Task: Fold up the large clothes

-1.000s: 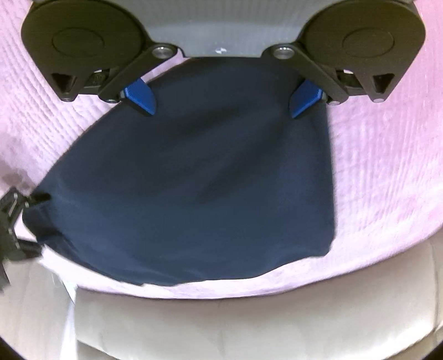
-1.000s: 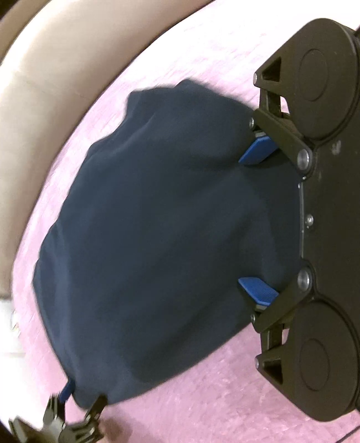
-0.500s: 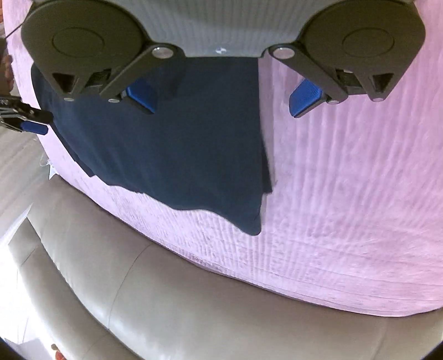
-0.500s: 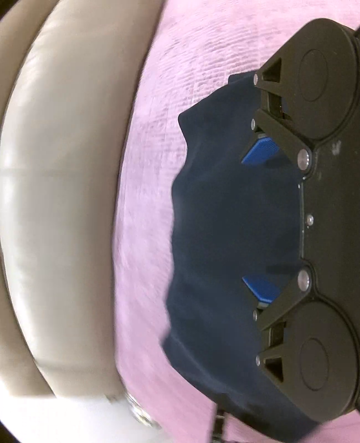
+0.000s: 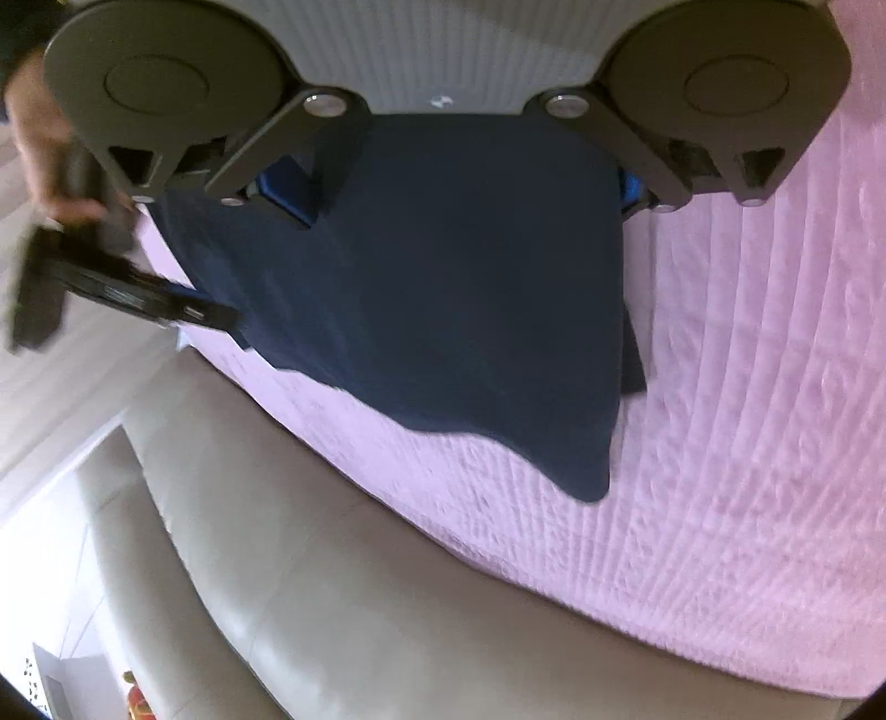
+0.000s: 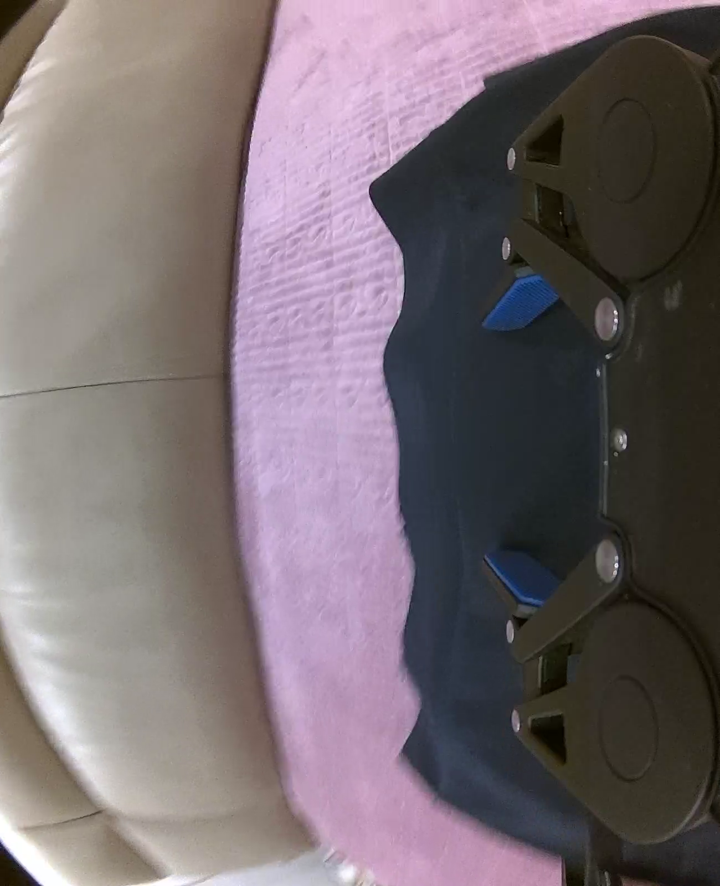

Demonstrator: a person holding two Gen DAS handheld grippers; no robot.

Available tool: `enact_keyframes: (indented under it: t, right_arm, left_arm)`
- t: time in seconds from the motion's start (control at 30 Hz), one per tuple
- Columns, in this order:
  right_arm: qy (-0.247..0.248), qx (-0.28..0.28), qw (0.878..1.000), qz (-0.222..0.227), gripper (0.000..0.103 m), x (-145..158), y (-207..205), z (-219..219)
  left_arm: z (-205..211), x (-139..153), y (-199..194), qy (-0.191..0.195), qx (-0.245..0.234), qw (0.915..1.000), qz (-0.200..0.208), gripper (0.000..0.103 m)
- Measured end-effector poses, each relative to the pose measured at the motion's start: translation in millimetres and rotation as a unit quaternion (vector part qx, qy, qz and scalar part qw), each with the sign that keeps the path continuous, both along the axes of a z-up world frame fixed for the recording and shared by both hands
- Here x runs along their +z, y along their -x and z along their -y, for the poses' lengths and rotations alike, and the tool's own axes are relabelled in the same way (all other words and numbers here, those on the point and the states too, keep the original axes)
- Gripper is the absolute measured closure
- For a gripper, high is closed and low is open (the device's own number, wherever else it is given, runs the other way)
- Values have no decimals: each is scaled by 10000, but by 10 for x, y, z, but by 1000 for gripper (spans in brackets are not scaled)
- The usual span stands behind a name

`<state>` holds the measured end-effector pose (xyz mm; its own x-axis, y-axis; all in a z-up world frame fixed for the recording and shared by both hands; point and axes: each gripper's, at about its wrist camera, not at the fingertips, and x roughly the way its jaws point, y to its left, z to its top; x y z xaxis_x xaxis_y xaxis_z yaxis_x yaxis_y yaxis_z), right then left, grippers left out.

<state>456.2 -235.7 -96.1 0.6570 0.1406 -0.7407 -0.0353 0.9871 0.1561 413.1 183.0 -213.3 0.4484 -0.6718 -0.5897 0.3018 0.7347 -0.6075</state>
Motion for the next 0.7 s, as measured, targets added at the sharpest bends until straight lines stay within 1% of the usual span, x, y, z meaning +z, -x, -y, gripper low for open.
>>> enact_keyframes:
  t: [0.03,0.13,0.17,0.2,0.23,0.3,0.33,0.37,0.4,0.47,0.53,0.57,0.63,0.7]
  right_arm:
    - [25,-26,10000,9,1,-24,41,-12]
    - [78,-23,9998,156,0,-53,284,-1]
    - [123,-18,9997,200,0,-74,409,-5]
    - [220,32,9994,283,0,-114,472,-41]
    - [397,114,9981,455,0,-139,615,-81]
    - [651,195,9949,739,1,-153,868,-158]
    - [662,146,9945,799,1,-146,977,-160]
    - [582,89,9949,823,1,-110,1086,-129]
    - [493,51,9955,808,1,-105,1159,-97]
    - [393,36,9963,762,1,-142,1285,-55]
    - [486,99,9948,890,1,-157,1424,-50]
    - [556,125,9941,922,1,-158,1514,-60]
    - [544,122,9934,998,1,-187,1686,-55]
    - [554,153,9918,1143,1,-249,1886,-30]
  left_arm:
    - [-20,-2,24,91,-22,9999,-104,7]
    - [-75,-33,68,530,7,9972,-526,10]
    - [-77,-45,74,621,23,9961,-628,12]
    - [-70,-62,80,678,35,9951,-722,12]
    - [-55,-60,98,672,83,9950,-728,13]
    - [-19,-61,106,597,137,9953,-749,19]
    - [5,-59,102,539,204,9952,-786,27]
    - [25,-57,98,488,309,9947,-852,33]
    - [46,-57,90,504,380,9940,-896,35]
    - [82,-53,106,542,461,9927,-977,57]
    - [154,-23,174,496,536,9929,-943,66]
    - [208,24,216,369,602,9937,-865,69]
    - [308,125,270,150,734,9945,-736,70]
    - [381,198,305,126,1130,9892,-926,71]
